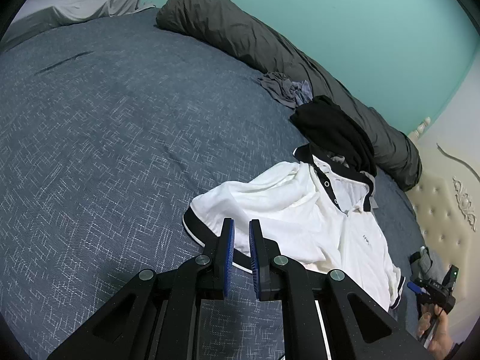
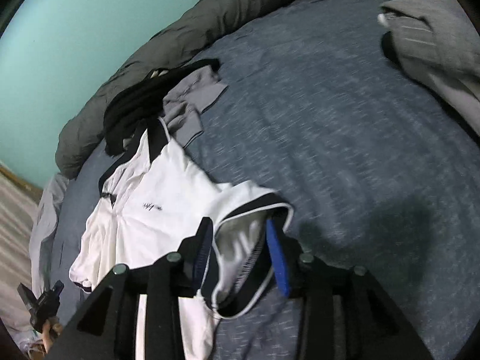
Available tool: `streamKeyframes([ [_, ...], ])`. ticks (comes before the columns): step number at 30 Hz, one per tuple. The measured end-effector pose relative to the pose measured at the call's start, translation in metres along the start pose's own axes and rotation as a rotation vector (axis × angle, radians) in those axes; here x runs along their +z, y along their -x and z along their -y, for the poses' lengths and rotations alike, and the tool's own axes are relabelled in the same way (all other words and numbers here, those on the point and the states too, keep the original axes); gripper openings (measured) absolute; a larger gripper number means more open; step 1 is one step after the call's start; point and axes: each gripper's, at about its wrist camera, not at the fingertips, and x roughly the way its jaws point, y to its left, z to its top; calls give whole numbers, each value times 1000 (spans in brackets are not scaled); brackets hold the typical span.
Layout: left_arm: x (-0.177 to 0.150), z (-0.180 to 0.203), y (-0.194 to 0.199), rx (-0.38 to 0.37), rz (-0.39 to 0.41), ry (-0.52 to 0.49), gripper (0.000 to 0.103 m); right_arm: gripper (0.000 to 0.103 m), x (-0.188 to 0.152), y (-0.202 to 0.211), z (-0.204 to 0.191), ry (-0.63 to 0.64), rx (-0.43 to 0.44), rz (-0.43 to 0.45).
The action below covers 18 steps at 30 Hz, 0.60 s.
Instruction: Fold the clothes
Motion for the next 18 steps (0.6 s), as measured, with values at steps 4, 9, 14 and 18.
streamKeyframes([
  [4,0,-1,0,-1,0,2,11,38,0,-19,-13,21,-1,-38],
  [9,1,-2,-1,-1,-1,6,11,22,-3,-30,-16,39,-6,-52],
  [14,1,-3,-1,-2,-1,9,11,1,-3,-24,-20,100,-44,-10],
  [18,1,-3,-1,0,-2,6,11,1,7,-6,-21,152,-64,58],
])
